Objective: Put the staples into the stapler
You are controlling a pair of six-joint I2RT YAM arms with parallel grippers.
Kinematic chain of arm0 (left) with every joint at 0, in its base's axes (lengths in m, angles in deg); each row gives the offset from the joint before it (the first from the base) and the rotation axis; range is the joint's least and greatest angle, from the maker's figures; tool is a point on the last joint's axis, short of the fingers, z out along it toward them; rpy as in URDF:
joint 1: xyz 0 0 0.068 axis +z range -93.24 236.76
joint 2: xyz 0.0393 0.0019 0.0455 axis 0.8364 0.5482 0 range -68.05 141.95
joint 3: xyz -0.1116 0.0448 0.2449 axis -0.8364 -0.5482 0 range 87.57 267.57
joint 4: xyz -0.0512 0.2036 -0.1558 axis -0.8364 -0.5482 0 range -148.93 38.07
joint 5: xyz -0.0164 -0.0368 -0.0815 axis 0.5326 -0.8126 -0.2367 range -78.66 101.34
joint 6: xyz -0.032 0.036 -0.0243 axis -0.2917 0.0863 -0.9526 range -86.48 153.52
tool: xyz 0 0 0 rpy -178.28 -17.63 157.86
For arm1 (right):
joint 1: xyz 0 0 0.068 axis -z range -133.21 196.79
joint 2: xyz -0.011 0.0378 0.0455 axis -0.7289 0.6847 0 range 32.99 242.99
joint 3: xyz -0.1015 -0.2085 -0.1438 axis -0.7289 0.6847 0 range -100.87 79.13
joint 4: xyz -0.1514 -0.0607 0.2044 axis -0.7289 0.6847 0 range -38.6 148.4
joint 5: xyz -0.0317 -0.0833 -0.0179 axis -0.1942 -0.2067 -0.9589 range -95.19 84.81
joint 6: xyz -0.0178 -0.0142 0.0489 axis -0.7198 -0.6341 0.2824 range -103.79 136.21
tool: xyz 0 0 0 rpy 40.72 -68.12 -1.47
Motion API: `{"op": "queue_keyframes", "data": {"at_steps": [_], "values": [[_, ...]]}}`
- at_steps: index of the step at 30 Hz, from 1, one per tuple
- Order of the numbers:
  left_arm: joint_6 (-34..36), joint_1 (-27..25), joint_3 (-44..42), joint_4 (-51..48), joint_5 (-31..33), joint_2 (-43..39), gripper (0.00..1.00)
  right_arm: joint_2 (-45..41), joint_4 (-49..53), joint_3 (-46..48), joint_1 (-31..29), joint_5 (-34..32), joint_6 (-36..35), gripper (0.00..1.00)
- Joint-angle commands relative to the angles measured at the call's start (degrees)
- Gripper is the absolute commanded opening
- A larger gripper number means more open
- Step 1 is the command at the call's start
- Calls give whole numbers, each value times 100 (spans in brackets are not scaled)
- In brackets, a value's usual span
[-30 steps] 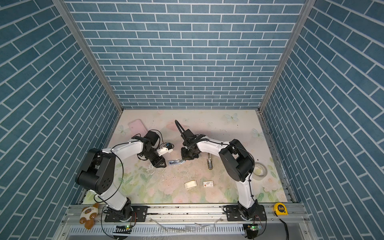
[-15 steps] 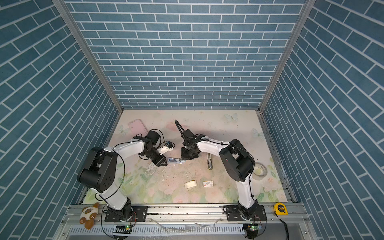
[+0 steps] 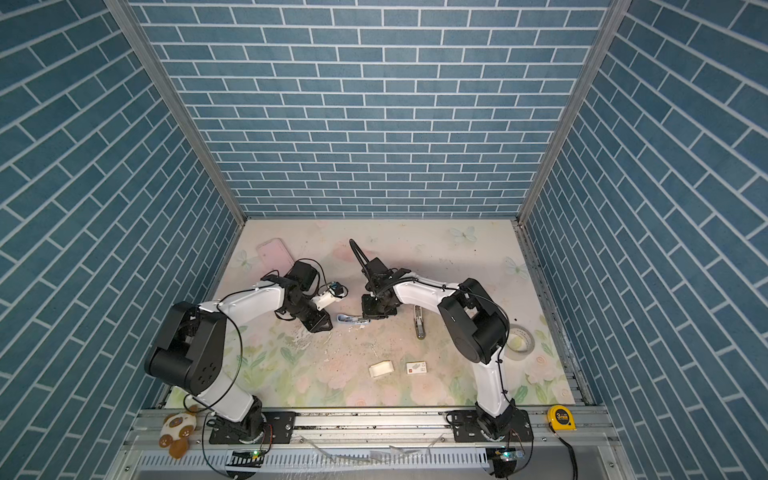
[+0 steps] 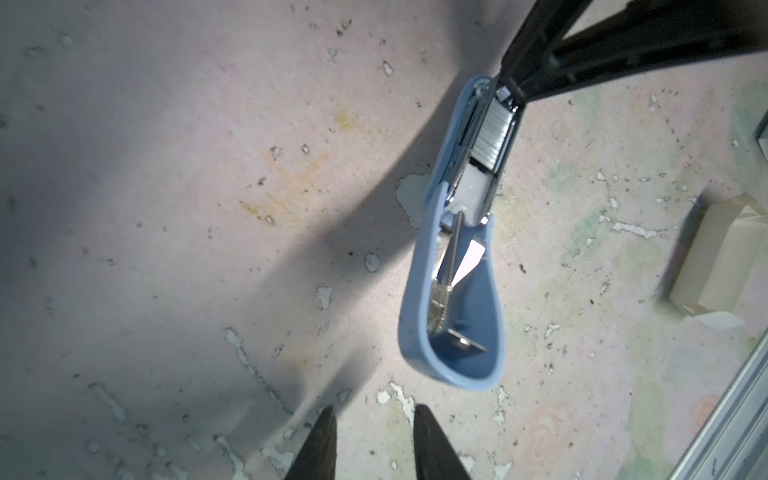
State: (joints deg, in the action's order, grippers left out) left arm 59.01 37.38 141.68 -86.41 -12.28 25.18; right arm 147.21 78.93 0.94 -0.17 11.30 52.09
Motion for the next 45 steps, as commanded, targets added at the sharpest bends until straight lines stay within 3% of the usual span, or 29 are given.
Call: {"op": "queue_keyframes", "data": {"at_steps": [1, 16, 23, 30, 38, 45], "values": [[-148, 22, 61, 139, 133, 99, 34, 86, 398, -43, -24, -242, -182, 2], [-346, 19, 548, -90, -662, 460, 34, 73, 503, -118, -32, -361, -227, 0], [620, 208, 109, -215, -376, -80, 46, 106, 565, -195, -37, -337, -344, 0], [1958, 364, 307, -799, -999, -135, 49, 145, 771, -326, -31, -357, -547, 0], [2065, 334, 200, -398, -1535, -226, 52, 76, 683, -264, -29, -330, -486, 0], [1863, 194, 56, 260, -1510, -68, 53, -13, 544, -144, -41, -374, -400, 0]]}}
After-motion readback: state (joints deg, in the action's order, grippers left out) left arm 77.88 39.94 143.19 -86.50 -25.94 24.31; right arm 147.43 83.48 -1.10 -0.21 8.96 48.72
